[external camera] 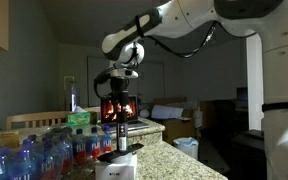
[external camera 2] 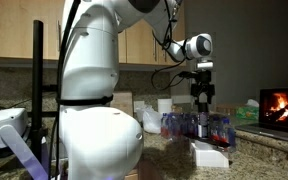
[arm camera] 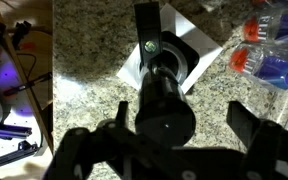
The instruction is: Take the bottle and the black object and put them on the counter, then stack the clear tape, the black object and the bottle on the box
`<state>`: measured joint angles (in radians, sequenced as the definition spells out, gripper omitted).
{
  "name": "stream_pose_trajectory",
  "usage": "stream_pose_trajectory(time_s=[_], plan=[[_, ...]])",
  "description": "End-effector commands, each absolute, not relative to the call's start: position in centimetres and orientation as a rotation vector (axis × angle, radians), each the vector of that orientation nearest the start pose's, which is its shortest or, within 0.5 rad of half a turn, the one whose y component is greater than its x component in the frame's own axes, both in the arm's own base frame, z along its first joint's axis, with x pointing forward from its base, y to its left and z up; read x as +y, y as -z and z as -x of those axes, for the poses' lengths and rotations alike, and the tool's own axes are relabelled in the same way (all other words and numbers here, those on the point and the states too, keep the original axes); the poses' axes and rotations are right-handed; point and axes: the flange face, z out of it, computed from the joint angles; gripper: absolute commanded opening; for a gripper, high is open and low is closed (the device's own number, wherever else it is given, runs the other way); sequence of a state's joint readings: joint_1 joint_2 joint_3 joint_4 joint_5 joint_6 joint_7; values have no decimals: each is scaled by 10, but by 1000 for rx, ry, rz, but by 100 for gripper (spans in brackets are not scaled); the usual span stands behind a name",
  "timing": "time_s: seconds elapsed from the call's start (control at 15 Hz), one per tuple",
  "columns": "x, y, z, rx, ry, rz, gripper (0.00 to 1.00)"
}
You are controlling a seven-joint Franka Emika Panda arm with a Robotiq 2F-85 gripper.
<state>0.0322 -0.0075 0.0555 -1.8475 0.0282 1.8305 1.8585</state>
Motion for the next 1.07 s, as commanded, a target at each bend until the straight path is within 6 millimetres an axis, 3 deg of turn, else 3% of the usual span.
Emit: stream_pose_trajectory(time_s=[0.0,0.27,0.6,0.87,1.0], plan=[[50,-524,-556,2424,-69,1953,100],[53,-532,-553,2400,-65,1959,100],[60,-577,-525,2379,39,1918,100],[63,-625,-479,2345,148,1862,100],[64,-638,-453,2323,127,1872,100]])
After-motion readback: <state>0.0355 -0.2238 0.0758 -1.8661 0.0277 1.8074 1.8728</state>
